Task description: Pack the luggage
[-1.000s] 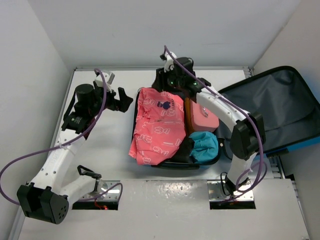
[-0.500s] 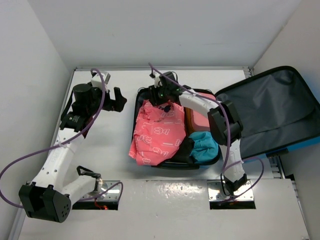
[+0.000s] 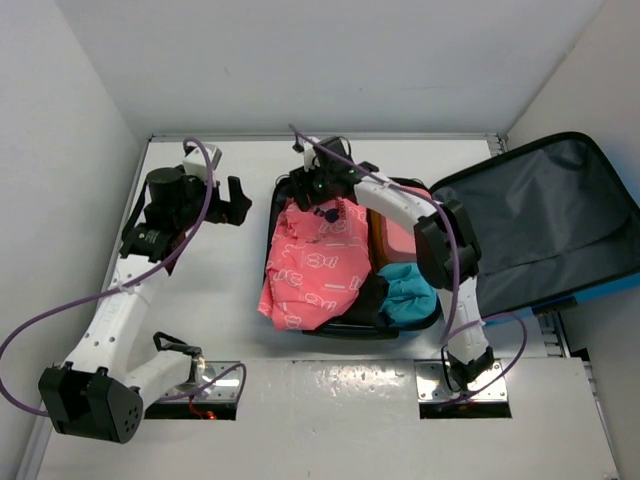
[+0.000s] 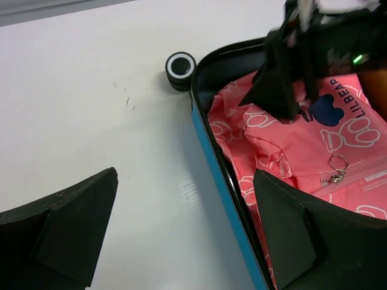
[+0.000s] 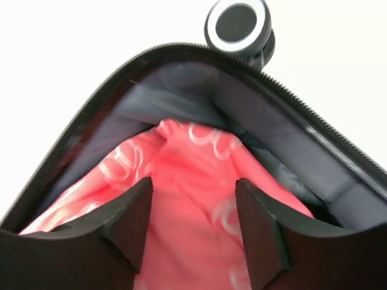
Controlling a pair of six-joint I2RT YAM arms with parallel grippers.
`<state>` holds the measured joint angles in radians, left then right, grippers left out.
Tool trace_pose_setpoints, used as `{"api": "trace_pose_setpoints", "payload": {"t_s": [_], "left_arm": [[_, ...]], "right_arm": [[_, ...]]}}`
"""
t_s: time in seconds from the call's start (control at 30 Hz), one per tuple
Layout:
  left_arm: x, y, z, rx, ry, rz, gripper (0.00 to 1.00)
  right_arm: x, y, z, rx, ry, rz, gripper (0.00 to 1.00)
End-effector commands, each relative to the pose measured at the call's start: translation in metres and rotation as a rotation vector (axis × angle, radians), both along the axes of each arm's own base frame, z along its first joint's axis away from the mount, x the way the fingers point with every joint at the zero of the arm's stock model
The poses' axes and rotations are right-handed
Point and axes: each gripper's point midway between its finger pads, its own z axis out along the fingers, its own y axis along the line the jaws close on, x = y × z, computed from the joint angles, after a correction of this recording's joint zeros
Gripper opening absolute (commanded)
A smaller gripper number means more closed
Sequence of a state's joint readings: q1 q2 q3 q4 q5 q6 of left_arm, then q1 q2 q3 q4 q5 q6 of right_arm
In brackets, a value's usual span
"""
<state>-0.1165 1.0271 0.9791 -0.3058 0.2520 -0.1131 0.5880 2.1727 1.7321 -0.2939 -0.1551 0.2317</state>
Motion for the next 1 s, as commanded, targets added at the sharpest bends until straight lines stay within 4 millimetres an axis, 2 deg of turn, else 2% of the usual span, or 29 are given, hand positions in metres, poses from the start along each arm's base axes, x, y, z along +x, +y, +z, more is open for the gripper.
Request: {"api": "trace_pose_setpoints", "payload": {"t_s": [0.0,0.03,0.07,0.1,0.13,0.17,0.2,0.23,0.27,0.3,0.33,0.37,0.4,0.43,0.47,0.5,0.53,0.6,0.63,0.67,0.7,0.73,0.87,0.97], "left_arm": [[0.007,0.0,0.024,-0.018,-0.053,-0.004,0.99],[0.008,0.0,0.026,-0.019,-0.063,-0.004,0.99],[0.01,0.004,0.03,-0.027,-0.069,0.018,0.99],[0.012,0.007,0.033,-0.039,-0.075,0.031,0.99],[0.013,0.008,0.035,-0.045,-0.082,0.046,0.99],[0.014,0.013,0.035,-0.054,-0.079,0.062,0.99],[0.016,0.015,0.037,-0.079,-0.079,0.081,0.99],[0.018,0.026,0.042,-0.088,-0.086,0.132,0.99],[0.02,0.032,0.042,-0.102,-0.082,0.163,0.99],[0.019,0.037,0.044,-0.131,-0.069,0.194,0.99],[0.023,0.049,0.044,-0.142,-0.055,0.246,0.99],[0.026,0.053,0.037,-0.154,-0.021,0.266,0.99],[0.029,0.06,0.029,-0.173,0.04,0.292,0.99],[0.027,0.066,0.029,-0.184,0.056,0.315,0.99],[0.027,0.068,0.023,-0.203,0.095,0.314,0.99],[0.029,0.072,0.01,-0.217,0.144,0.324,0.99],[0.026,0.075,0.008,-0.243,0.163,0.338,0.99],[0.024,0.087,-0.006,-0.28,0.203,0.35,0.99],[0.02,0.089,-0.011,-0.299,0.216,0.357,0.99],[0.02,0.095,-0.013,-0.315,0.217,0.375,0.99],[0.018,0.093,-0.009,-0.318,0.207,0.365,0.99],[0.017,0.098,-0.015,-0.321,0.219,0.38,0.99],[0.009,0.11,-0.01,-0.314,0.187,0.413,0.99],[0.004,0.117,-0.007,-0.305,0.17,0.429,0.99]], "right_arm": [[0.008,-0.004,0.136,0.137,-0.174,0.041,0.59],[0.003,-0.008,0.168,0.167,-0.218,0.054,0.59],[-0.003,-0.007,0.184,0.18,-0.235,0.067,0.61],[-0.023,-0.009,0.219,0.233,-0.262,0.118,0.61],[-0.03,-0.012,0.225,0.24,-0.268,0.139,0.62],[-0.042,-0.013,0.223,0.248,-0.245,0.179,0.62],[-0.058,-0.017,0.24,0.254,-0.283,0.227,0.62],[-0.092,-0.015,0.247,0.282,-0.257,0.37,0.61],[-0.113,-0.021,0.234,0.276,-0.211,0.417,0.59],[-0.129,-0.018,0.229,0.274,-0.205,0.478,0.59],[-0.158,-0.019,0.222,0.294,-0.134,0.572,0.55],[-0.181,-0.021,0.216,0.281,-0.138,0.648,0.53],[-0.211,-0.022,0.203,0.277,-0.069,0.718,0.48],[-0.223,-0.022,0.185,0.27,-0.007,0.734,0.48],[-0.243,-0.018,0.19,0.274,-0.044,0.802,0.4],[-0.256,-0.019,0.169,0.265,0.004,0.825,0.36],[-0.28,-0.01,0.172,0.273,-0.003,0.898,0.33],[-0.296,-0.003,0.168,0.266,-0.008,0.97,0.3],[-0.314,0.006,0.163,0.26,0.006,1.028,0.3],[-0.317,0.011,0.161,0.26,0.003,1.042,0.29],[-0.32,0.015,0.157,0.258,0.017,1.047,0.29],[-0.326,0.02,0.154,0.257,0.017,1.072,0.29],[-0.339,0.035,0.14,0.246,0.025,1.131,0.27],[-0.347,0.041,0.118,0.215,0.056,1.162,0.27]]}}
